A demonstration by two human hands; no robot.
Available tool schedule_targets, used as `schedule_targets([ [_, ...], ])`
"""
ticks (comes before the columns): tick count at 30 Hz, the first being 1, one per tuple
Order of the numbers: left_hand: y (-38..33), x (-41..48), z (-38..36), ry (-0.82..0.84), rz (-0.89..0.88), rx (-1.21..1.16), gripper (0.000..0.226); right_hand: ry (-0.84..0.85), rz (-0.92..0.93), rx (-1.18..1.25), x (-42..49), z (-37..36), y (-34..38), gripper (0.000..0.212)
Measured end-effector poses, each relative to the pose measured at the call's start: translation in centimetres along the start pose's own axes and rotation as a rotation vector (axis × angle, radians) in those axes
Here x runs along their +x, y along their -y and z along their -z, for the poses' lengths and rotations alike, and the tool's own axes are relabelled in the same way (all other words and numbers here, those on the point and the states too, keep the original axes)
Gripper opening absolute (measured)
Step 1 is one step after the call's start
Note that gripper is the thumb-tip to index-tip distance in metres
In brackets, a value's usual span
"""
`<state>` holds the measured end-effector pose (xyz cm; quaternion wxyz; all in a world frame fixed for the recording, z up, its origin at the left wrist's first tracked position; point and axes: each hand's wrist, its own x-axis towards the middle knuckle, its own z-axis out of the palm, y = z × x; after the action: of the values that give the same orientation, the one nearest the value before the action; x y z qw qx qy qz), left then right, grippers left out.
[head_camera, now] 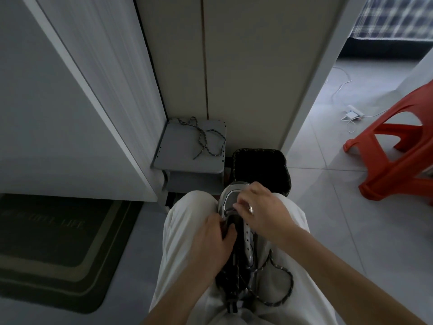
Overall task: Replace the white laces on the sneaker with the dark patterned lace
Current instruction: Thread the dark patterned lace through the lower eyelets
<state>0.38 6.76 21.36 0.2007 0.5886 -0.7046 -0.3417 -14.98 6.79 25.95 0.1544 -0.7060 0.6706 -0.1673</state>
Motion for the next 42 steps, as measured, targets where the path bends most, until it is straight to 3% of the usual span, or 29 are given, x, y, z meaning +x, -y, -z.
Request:
schedule_targets([
  [2,-0.2,0.9,0.2,0.056,0.054,0.034,0.018,0.0,0.042,-0.165,-1.5,-0.4,1.6,0.023],
  [5,0.1,1.4,0.4,0.212,0.053,0.251,0.014,0.021,-0.035,-0.313,-2.6,-1.4,3.3,0.028],
  [9,1.6,1.1,2.5,0.293,0.007,0.1,0.024,0.074,-0.137,-0.403,-2.2,-2.5,4.2,0.03],
  [12,1.7,0.5,2.8,0.235,-0.004,0.066,0.031,0.051,-0.12,-0.458,-2.4,-2.8,4.3,0.021],
  [15,1.1,-0.3,2.2,0.116,-0.017,0.032,0.042,0.057,-0.031,-0.311,-3.2,-2.6,3.2,0.015],
  [20,0.7,-0.3,1.5,0.053,0.001,0.023,0.046,-0.027,0.205,-0.228,-6.0,-2.0,1.9,0.013],
  [23,0.6,-0.6,1.4,0.019,-0.022,0.028,0.047,-0.06,0.131,-0.096,-6.2,-1.6,0.8,0.017],
  [24,0.6,-0.5,1.5,0.004,-0.019,0.031,0.047,-0.045,0.059,-0.045,-6.2,-1.5,0.4,0.022],
  [27,0.3,-0.1,1.4,-0.016,-0.006,0.041,0.046,0.117,-0.269,0.245,-5.8,-2.0,-0.6,0.077],
  [29,0.2,0.1,1.2,-0.009,0.0,0.039,0.046,0.181,-0.366,0.301,-5.7,-2.7,-0.6,0.087],
  [34,-0.1,1.1,0.6,0.018,0.011,0.078,0.043,0.186,-0.352,0.168,-6.2,-4.0,-0.9,0.077],
  [39,-0.3,0.6,2.1,0.061,-0.059,0.085,0.046,0.178,-0.364,0.195,-6.3,-3.4,-0.7,0.076],
  [42,-1.1,0.5,4.4,0.025,0.001,-0.011,0.047,0.322,-0.412,0.088,-6.5,-1.0,-1.1,0.048],
])
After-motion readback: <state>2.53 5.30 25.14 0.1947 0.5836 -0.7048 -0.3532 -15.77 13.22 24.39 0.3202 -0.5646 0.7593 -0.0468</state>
